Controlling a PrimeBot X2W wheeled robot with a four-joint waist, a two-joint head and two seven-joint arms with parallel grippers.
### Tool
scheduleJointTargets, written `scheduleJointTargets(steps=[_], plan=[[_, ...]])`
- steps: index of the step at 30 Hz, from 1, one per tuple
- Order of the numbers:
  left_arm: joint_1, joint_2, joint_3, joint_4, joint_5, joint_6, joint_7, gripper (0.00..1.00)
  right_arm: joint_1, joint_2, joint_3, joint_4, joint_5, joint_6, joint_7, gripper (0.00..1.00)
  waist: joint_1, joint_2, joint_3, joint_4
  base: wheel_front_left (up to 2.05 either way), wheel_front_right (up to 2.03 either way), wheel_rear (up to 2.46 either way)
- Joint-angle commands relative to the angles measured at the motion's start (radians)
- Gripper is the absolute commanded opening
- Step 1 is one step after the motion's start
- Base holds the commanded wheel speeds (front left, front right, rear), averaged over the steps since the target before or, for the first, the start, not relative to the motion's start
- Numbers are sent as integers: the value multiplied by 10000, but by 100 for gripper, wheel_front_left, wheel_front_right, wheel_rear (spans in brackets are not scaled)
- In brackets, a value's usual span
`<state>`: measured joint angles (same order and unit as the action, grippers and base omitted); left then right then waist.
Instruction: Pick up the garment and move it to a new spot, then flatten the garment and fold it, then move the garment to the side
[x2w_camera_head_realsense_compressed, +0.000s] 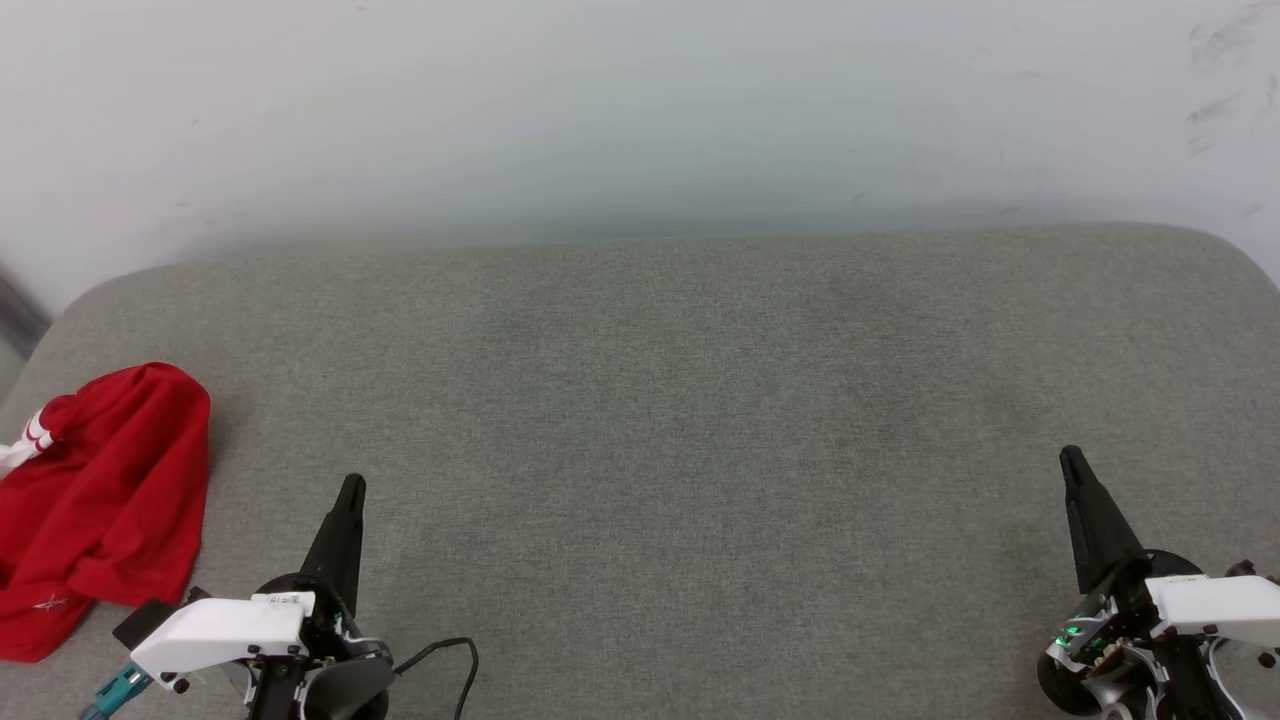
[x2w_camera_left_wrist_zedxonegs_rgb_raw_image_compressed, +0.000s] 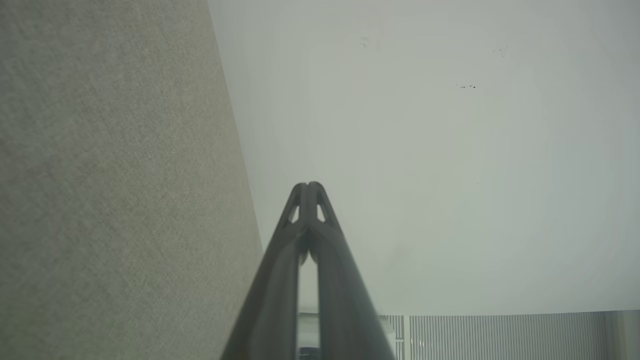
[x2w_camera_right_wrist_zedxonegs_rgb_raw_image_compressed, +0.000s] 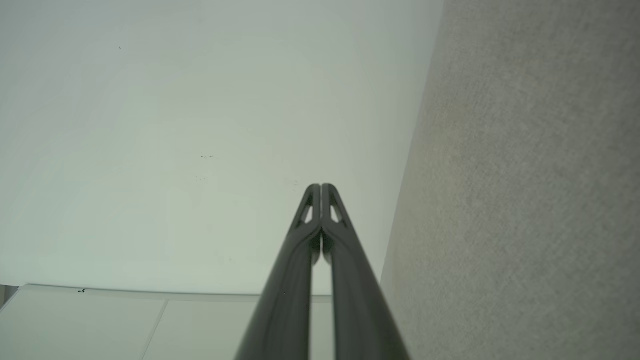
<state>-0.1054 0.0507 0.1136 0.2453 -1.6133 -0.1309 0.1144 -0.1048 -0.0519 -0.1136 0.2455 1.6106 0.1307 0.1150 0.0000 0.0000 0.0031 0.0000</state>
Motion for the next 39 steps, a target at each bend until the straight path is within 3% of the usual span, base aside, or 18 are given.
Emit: scheduleJointTargets(steps=[1, 16, 17, 33, 39], plan=[[-98, -8, 7, 0, 38, -23, 0, 0, -116, 44, 10, 1, 3, 1, -14, 0, 0, 0, 0, 0, 0, 0, 0], [-98, -8, 9, 0, 38, -23, 0, 0, -116, 44, 10, 1, 3, 1, -14, 0, 0, 0, 0, 0, 0, 0, 0], [-1, 0, -5, 0, -1, 0, -1, 100, 0, 0, 0, -3, -1, 0, -2, 100, 0, 0, 0, 0, 0, 0, 0], [124, -11, -632, -636, -153, 2, -589, 100, 314, -1, 290, -533, -44, 0, -542, 100, 0, 0, -55, 6, 0, 0, 0], [151, 84, -942, -926, 447, 1, -935, 100, 358, -131, 476, -740, -470, 1, -854, 100, 0, 0, -78, 15, 0, 0, 0]])
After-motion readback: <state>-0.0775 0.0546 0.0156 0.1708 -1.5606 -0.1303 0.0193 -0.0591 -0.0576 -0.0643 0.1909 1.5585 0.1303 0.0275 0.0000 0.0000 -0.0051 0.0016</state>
